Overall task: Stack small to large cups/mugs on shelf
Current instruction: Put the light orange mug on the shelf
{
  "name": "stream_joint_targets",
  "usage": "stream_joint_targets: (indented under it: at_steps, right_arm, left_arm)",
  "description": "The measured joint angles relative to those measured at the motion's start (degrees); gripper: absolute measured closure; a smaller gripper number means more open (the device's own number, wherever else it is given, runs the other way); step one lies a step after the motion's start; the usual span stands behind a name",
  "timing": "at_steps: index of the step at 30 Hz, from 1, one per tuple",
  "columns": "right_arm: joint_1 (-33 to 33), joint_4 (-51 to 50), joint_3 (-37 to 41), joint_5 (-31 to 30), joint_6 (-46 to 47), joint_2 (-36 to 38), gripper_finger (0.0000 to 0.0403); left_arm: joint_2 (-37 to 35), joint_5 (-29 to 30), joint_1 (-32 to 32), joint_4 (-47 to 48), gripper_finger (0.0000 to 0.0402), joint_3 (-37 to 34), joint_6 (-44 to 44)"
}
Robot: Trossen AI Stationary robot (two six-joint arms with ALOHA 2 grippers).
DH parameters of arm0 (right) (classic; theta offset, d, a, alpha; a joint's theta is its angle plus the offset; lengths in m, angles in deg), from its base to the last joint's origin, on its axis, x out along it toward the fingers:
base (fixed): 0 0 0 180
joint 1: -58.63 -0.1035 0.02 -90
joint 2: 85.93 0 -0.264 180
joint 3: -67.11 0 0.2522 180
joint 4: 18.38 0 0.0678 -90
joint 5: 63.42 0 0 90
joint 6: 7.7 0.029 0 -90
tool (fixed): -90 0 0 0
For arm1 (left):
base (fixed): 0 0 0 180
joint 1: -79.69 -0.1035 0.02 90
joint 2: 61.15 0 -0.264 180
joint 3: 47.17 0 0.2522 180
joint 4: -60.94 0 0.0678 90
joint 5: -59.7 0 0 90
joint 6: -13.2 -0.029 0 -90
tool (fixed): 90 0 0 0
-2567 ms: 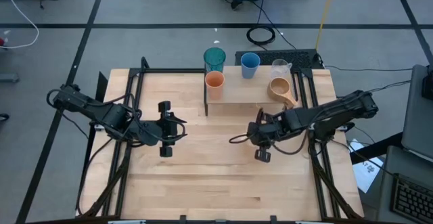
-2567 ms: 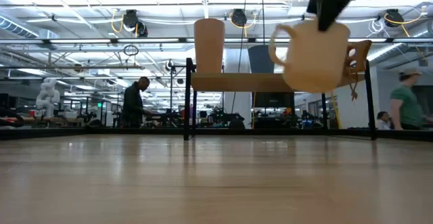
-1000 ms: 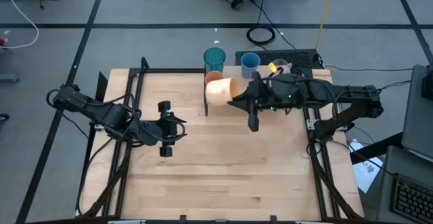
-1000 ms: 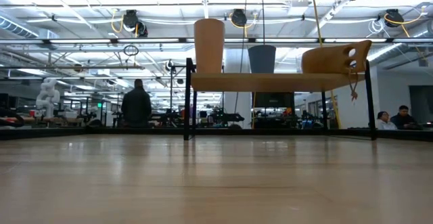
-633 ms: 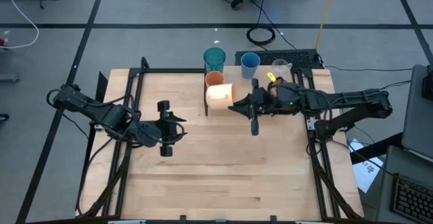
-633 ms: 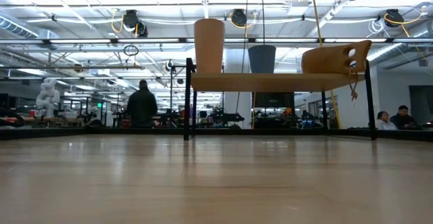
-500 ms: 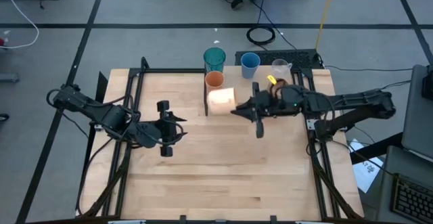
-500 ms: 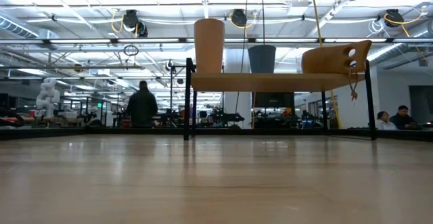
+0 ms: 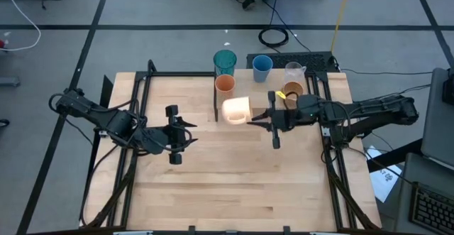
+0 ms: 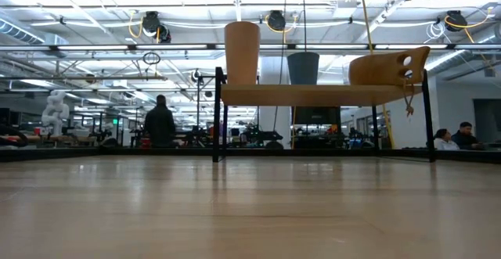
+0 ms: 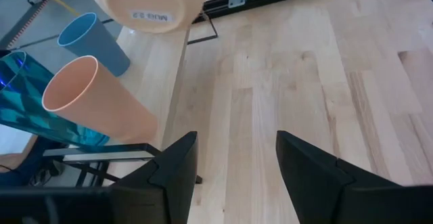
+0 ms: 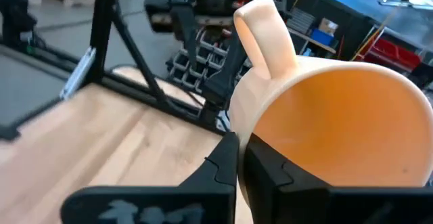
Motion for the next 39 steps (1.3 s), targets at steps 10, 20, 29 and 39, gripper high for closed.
stream_joint_targets:
  at_steps: [10,20,29,39]
  right_arm:
    - [-1.9,-0.5,0.9,0.0,-7.5,0.0,0.0399]
    - [-2.2,-0.4,0.9,-0.1,-4.4,0.0,0.0399]
    - [-2.2,-0.4,0.9,-0.5,0.8,0.0,0.0399]
    - [-2.1,0.1,0.9,-4.9,10.3,0.0,0.0399]
  left_arm:
    - [0.0,0.0,0.0,0.0,0.0199,0.0,0.1]
    - [0.0,0.0,0.0,0.1,0.0199,0.0,0.1]
    - [0.0,0.0,0.0,0.0,0.0199,0.0,0.3]
    - [0.0,0.0,0.0,0.0,0.0199,0.0,0.6]
